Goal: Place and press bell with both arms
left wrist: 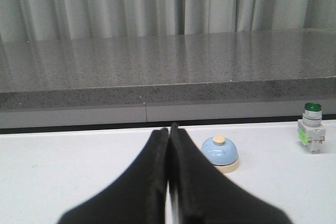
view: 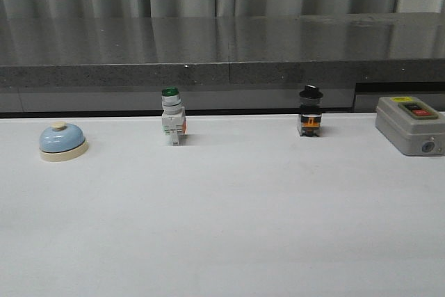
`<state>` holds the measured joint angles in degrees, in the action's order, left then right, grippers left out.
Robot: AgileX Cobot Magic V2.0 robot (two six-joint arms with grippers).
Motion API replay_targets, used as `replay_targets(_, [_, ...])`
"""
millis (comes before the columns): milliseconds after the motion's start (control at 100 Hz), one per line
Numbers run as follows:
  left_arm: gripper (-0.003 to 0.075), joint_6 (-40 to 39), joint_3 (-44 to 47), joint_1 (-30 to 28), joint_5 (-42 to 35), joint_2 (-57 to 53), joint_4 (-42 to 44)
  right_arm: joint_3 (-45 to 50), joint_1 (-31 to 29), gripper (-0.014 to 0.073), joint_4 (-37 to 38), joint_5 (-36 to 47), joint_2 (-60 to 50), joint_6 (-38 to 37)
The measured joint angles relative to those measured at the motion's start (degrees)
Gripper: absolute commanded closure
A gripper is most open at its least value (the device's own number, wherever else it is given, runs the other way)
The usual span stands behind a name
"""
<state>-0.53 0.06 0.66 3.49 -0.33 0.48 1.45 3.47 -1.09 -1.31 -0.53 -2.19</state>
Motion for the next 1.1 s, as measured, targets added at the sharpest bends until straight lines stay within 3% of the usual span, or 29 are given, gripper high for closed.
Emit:
replay_targets(690, [0.0741,0.0,-1.0,0.0,-0.8,0.0,-0.5,0.0,0.0,0.0654,0.0,0.0,0.0,0.0])
replay_targets(840, [0.0741,0.0,-8.2,0.0,3.8,2.8,-1.0,0.0,0.0,0.0654,0.0,0.0,0.0,0.0])
replay_targets(1100, [0.0741,0.0,-26.0,0.0,18.4,18.3,-1.8,0.0,0.0,0.0654,0.0,0.0,0.0,0.0])
